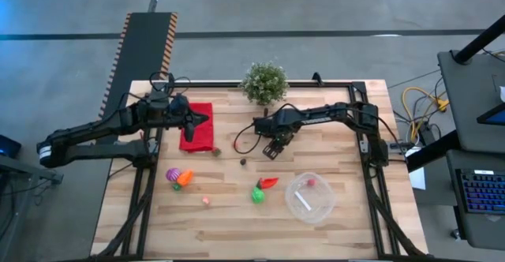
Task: Pick and placing Produce into tupperware
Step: Put the yellow corn into the transparent bin
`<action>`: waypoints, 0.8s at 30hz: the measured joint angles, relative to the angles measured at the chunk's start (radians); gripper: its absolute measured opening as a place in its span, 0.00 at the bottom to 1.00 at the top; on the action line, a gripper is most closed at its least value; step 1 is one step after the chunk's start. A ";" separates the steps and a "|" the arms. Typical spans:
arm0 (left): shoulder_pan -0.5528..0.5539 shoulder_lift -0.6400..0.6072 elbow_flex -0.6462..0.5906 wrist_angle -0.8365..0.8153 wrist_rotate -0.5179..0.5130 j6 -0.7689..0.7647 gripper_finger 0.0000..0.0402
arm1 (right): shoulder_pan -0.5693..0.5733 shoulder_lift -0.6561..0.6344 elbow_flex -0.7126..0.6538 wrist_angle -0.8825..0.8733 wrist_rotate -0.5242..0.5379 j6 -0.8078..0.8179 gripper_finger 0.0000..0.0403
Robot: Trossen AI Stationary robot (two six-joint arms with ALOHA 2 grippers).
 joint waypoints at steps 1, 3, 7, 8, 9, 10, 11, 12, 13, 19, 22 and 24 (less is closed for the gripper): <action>0.000 0.000 0.000 0.006 0.000 -0.001 0.00 | 0.000 0.000 0.000 -0.002 0.000 0.000 0.29; 0.000 0.000 0.000 0.004 0.000 -0.002 0.00 | 0.000 0.000 -0.001 -0.004 0.000 -0.002 0.26; 0.000 -0.001 0.000 0.007 0.001 -0.017 0.00 | 0.000 0.000 -0.002 -0.008 0.000 -0.003 0.19; 0.000 -0.002 -0.001 0.008 0.001 -0.024 0.00 | 0.000 0.000 -0.003 -0.012 0.000 -0.003 0.17; 0.000 -0.003 -0.001 0.012 0.001 -0.025 0.00 | 0.000 0.000 -0.003 -0.013 0.000 -0.003 0.16; 0.000 -0.003 -0.001 0.013 0.002 -0.025 0.00 | 0.000 0.000 -0.003 -0.014 0.000 -0.004 0.14; 0.000 -0.004 -0.002 0.012 0.002 -0.026 0.00 | 0.000 0.000 -0.003 -0.018 0.001 -0.006 0.13; 0.000 -0.006 -0.002 0.008 0.002 -0.026 0.00 | 0.000 0.000 -0.004 -0.020 0.003 -0.009 0.11; 0.000 -0.006 -0.002 0.009 0.002 -0.025 0.00 | 0.000 0.000 -0.005 -0.021 0.006 -0.010 0.10; 0.000 -0.008 -0.002 0.018 0.002 -0.026 0.00 | 0.000 -0.001 -0.005 -0.042 0.026 -0.011 0.06; 0.000 -0.008 -0.004 0.015 0.002 -0.026 0.00 | 0.000 -0.005 -0.005 -0.061 0.026 -0.013 0.05; 0.000 -0.008 -0.004 0.017 0.002 -0.026 0.00 | 0.000 -0.017 -0.005 -0.072 0.018 -0.005 0.05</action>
